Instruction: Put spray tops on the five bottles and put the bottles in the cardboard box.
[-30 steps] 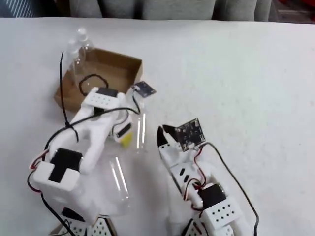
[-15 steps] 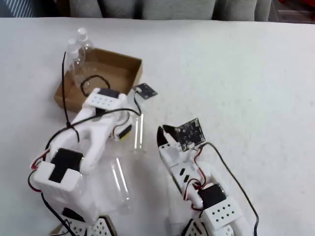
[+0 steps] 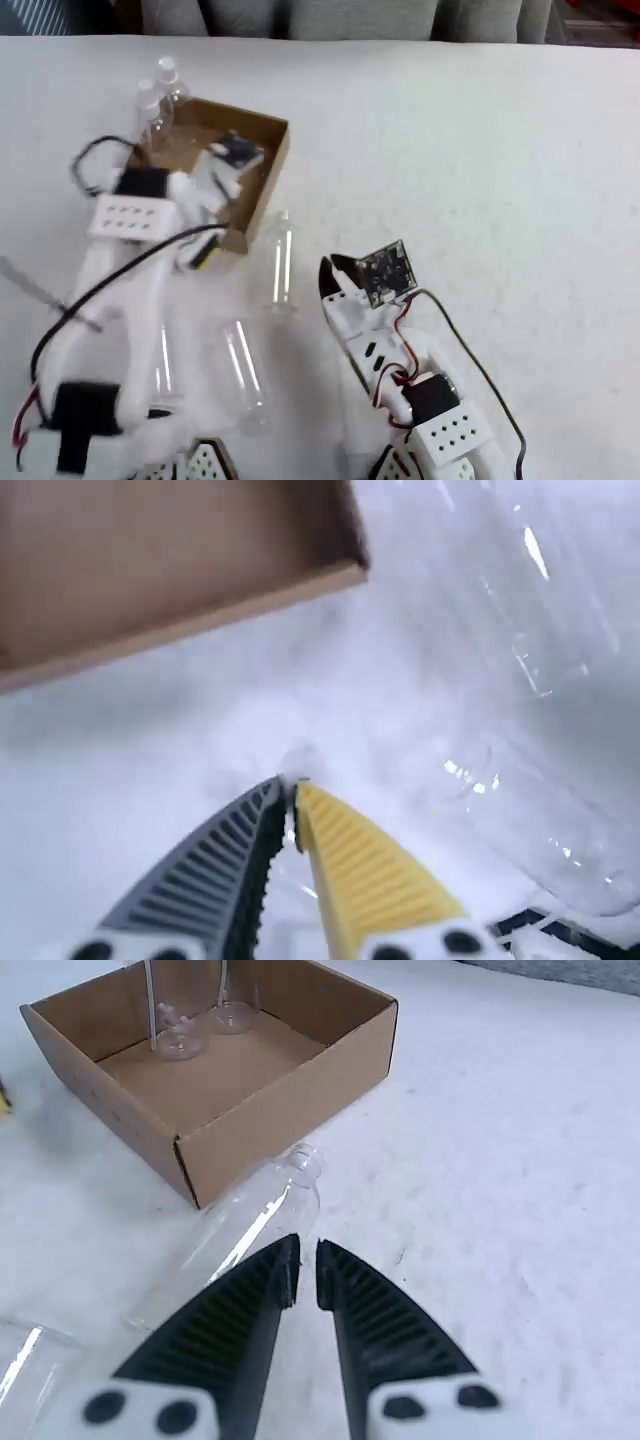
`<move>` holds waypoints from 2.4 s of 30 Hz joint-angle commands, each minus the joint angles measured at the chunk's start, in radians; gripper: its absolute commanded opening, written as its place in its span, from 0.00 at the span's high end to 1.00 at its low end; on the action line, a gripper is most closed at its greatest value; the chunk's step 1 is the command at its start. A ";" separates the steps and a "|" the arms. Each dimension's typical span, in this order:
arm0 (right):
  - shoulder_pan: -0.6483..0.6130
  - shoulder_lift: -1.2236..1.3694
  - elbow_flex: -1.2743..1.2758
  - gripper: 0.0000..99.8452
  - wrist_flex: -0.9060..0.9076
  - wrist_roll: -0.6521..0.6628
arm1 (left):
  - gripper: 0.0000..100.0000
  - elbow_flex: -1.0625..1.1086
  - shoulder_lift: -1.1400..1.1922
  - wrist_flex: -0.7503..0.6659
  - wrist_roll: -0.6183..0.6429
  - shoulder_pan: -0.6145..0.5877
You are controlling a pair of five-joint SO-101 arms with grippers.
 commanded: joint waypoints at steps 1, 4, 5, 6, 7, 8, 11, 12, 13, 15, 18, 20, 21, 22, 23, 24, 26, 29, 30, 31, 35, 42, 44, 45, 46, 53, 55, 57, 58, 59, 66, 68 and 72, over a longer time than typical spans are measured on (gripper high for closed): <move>0.001 -0.008 0.009 0.98 -0.001 0.012 | 0.98 -0.043 -0.170 0.127 0.006 -0.147; 0.001 -0.008 0.009 0.98 -0.001 0.012 | 0.98 -0.041 -0.185 0.195 -0.025 -0.257; 0.001 -0.008 0.009 0.98 -0.001 0.012 | 0.98 -0.041 -0.183 0.209 -0.057 -0.291; 0.001 -0.008 0.009 0.98 -0.001 0.012 | 0.98 -0.038 -0.183 0.216 -0.091 -0.329; 0.001 -0.008 0.009 0.98 -0.001 0.012 | 0.98 -0.028 -0.182 0.218 -0.118 -0.366; 0.001 -0.008 0.009 0.98 0.001 0.012 | 0.98 -0.017 -0.182 0.218 -0.143 -0.404; 0.001 -0.008 0.009 0.98 0.001 0.012 | 0.98 0.000 -0.180 0.216 -0.195 -0.490; 0.001 -0.008 0.009 0.98 0.001 0.012 | 0.98 0.006 -0.182 0.216 -0.204 -0.516; -0.001 -0.008 0.009 0.98 0.001 0.012 | 0.98 0.012 -0.185 0.216 -0.210 -0.538; -0.001 -0.008 0.011 0.98 0.001 0.012 | 0.98 0.026 -0.186 0.226 -0.209 -0.578; -0.001 -0.008 0.014 0.98 0.001 0.012 | 0.98 0.060 -0.188 0.226 -0.209 -0.605; -0.001 -0.008 0.014 0.98 0.001 0.012 | 0.98 0.089 -0.189 0.226 -0.209 -0.588; -0.001 -0.008 0.014 0.98 0.001 0.012 | 0.98 0.100 -0.189 0.226 -0.209 -0.562; -0.001 -0.008 0.014 0.98 0.001 0.012 | 0.98 0.110 -0.191 0.226 -0.209 -0.538; -0.001 -0.008 0.014 0.98 0.001 0.012 | 0.98 0.117 -0.191 0.226 -0.206 -0.516; -0.001 -0.008 0.014 0.98 0.001 0.012 | 0.98 0.120 -0.191 0.226 -0.204 -0.498; -0.001 -0.008 0.014 0.98 0.001 0.012 | 0.98 0.118 -0.213 0.218 -0.203 -0.473; -0.001 -0.008 0.014 0.98 0.001 0.012 | 0.98 0.126 -0.314 0.226 -0.187 -0.449; -0.001 -0.008 0.014 0.98 0.001 0.012 | 0.98 0.132 -0.358 0.227 -0.153 -0.440; -0.002 -0.008 0.014 0.98 0.001 0.012 | 0.97 0.150 -0.404 0.227 -0.104 -0.430; -0.024 -0.005 0.014 0.98 0.002 0.012 | 0.87 0.298 -0.556 0.226 0.072 -0.357; -0.025 -0.004 0.014 0.98 0.002 0.012 | 0.75 0.417 -0.578 0.147 0.221 -0.332; -0.025 -0.002 0.014 0.98 0.002 0.012 | 0.75 0.408 -0.541 0.147 0.222 -0.332; -0.025 -0.002 0.014 0.98 0.002 0.012 | 0.75 0.404 -0.513 0.149 0.222 -0.332; -0.025 -0.002 0.014 0.98 0.002 0.012 | 0.75 0.400 -0.481 0.147 0.222 -0.332; -0.025 -0.004 0.014 0.98 0.002 0.012 | 0.74 0.402 -0.248 0.051 0.222 -0.332; -0.025 -0.002 0.014 0.98 0.002 0.012 | 0.74 0.431 -0.228 -0.038 0.222 -0.332; -0.025 -0.002 0.014 0.98 0.002 0.012 | 0.74 0.479 -0.220 -0.117 0.224 -0.331; -0.025 -0.002 0.014 0.98 0.002 0.012 | 0.74 0.503 -0.219 -0.150 0.224 -0.331; -0.025 -0.002 0.014 0.98 0.002 0.012 | 0.74 0.528 -0.217 -0.183 0.232 -0.331; -0.025 -0.001 0.014 0.98 0.002 0.012 | 0.74 0.680 -0.216 -0.382 0.347 -0.308; -0.027 -0.001 0.014 0.98 0.002 0.012 | 0.74 0.717 -0.216 -0.414 0.348 -0.278; -0.027 -0.001 0.014 0.98 0.002 0.012 | 0.80 0.750 -0.216 -0.448 0.350 -0.220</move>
